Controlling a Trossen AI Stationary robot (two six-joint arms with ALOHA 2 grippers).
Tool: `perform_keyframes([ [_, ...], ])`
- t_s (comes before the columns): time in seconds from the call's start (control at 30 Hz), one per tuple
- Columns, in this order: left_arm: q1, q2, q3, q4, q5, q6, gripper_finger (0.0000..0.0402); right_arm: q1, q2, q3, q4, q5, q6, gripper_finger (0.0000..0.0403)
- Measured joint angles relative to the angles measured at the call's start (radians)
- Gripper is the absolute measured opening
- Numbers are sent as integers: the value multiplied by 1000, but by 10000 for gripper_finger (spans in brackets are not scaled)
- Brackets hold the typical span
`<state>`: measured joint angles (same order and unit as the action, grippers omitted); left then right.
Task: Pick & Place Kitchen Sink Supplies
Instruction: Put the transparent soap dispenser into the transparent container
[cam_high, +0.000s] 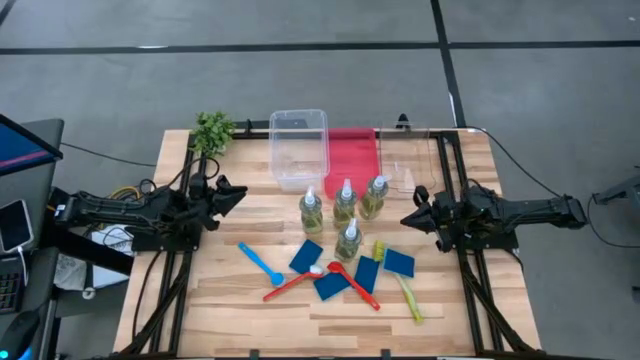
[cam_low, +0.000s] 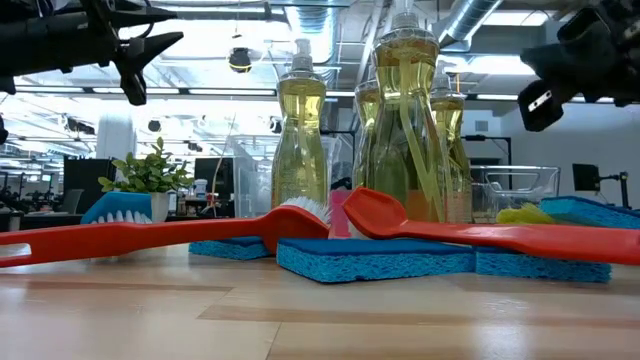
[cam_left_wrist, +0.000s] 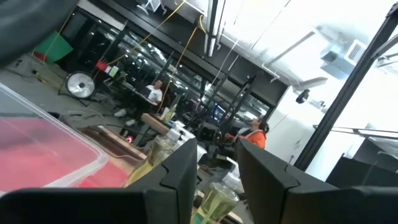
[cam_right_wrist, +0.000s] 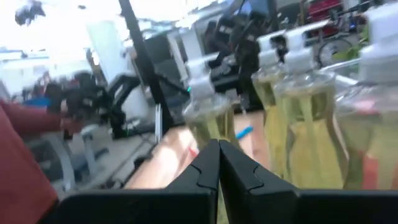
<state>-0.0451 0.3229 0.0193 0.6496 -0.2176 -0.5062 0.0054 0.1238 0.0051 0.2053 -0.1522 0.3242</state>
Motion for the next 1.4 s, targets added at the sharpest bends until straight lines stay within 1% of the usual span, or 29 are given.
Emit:
perform_keyframes([
  [0.13,1,0,0,9,0,1,116,19,0,0,85,1,97,0],
  [0.27,1,0,0,10,-9,16,116,39,0,0,175,6,267,0],
  [0.37,1,3,0,11,-20,34,116,50,0,2,226,35,383,0],
  [0.43,1,13,0,12,-22,35,116,53,1,7,220,67,406,0],
  [0.53,0,50,8,13,-22,31,116,49,0,10,225,152,379,0],
  [0.6,0,85,17,15,-22,57,116,40,0,10,223,186,376,0],
  [0.77,0,215,74,15,-29,148,116,24,0,12,214,189,370,0],
  [0.83,0,272,103,15,-27,171,116,26,2,13,176,189,308,0],
  [0.93,0,347,142,15,-11,199,116,26,19,13,99,239,256,6],
  [1.0,0,388,159,15,-11,212,116,26,35,13,77,271,242,17],
  [1.13,0,442,180,16,-11,212,116,25,70,22,74,325,190,57],
  [1.27,0,463,190,17,-10,177,116,25,96,68,71,369,70,99],
  [1.4,0,465,191,18,-10,165,116,25,120,124,31,418,-47,137],
])
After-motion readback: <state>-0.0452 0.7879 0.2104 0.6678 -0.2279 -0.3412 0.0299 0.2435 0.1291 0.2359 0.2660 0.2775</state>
